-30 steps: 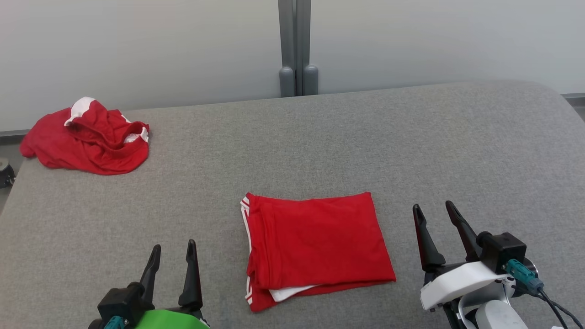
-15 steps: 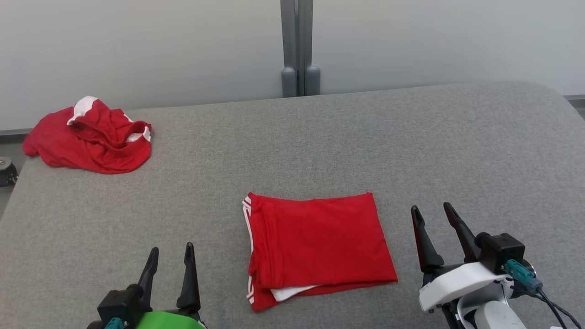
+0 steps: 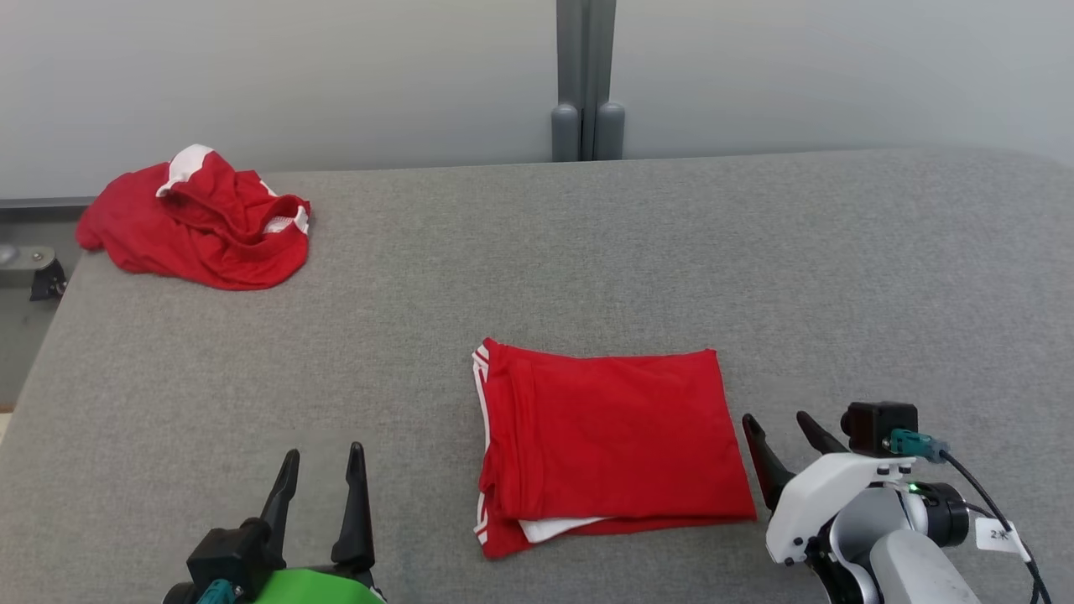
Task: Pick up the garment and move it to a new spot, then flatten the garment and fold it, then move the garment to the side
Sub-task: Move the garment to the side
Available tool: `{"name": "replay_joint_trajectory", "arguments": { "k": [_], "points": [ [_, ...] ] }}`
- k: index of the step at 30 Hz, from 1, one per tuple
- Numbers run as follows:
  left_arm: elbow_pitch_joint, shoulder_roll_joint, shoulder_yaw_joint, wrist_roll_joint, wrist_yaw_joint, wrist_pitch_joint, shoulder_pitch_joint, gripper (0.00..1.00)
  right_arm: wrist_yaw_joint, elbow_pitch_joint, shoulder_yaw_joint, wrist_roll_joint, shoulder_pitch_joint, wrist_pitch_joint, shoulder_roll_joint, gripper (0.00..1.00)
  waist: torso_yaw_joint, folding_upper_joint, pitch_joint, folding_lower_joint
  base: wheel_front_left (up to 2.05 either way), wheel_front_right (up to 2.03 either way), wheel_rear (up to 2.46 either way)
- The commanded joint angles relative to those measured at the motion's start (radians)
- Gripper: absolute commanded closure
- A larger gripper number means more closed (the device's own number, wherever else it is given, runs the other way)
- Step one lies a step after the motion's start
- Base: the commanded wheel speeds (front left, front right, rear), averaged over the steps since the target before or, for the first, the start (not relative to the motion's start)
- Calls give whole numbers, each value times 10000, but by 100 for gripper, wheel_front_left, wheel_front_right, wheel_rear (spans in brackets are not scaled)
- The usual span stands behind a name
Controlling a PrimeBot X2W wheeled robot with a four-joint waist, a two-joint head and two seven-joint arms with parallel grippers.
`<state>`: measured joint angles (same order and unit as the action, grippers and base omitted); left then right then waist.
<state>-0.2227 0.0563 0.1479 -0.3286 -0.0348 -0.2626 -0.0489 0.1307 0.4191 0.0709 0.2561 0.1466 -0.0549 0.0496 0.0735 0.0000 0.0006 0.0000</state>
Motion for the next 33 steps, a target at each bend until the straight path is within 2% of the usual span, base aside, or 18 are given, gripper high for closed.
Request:
{"name": "replay_joint_trajectory", "arguments": {
  "k": [1,12,17,18,19,20,21,22,27,33],
  "points": [
    [42,9,-27,18,-33,-29,193,0,-1,191,43,138,269,-181,17,0,281,0,222,0,0,0,0],
    [82,-38,2,40,-53,-29,394,0,-1,1908,81,275,1381,-1143,190,0,1091,0,800,0,0,0,0],
    [108,-49,-14,33,-31,-29,418,0,-1,2482,439,410,1606,-1618,316,2,1152,0,917,0,0,0,0],
    [112,-50,-14,40,-20,-29,419,0,-1,2527,528,454,1658,-1624,304,46,1126,0,950,0,0,0,0],
    [112,-52,-9,43,-27,-29,434,0,-1,2560,596,502,1711,-1628,305,55,1096,0,976,0,0,0,0],
    [101,-52,3,55,-41,-27,458,0,-1,2552,660,530,1796,-1572,330,70,1038,0,1013,0,0,0,0],
    [110,-53,16,55,-46,-27,476,0,-1,2531,695,570,1862,-1513,356,79,978,0,1047,0,0,0,0],
    [129,-53,36,60,-61,-21,493,0,-1,2495,726,593,1975,-1416,393,100,888,0,1089,0,0,0,0],
    [222,-52,59,84,-90,-17,598,0,-11,2281,631,575,2530,-871,619,100,208,0,1390,0,0,0,0],
    [413,-48,35,207,-148,-17,937,0,-9,2063,10,485,3040,-218,1012,100,-1166,0,1984,0,0,0,0]
  ]
}}
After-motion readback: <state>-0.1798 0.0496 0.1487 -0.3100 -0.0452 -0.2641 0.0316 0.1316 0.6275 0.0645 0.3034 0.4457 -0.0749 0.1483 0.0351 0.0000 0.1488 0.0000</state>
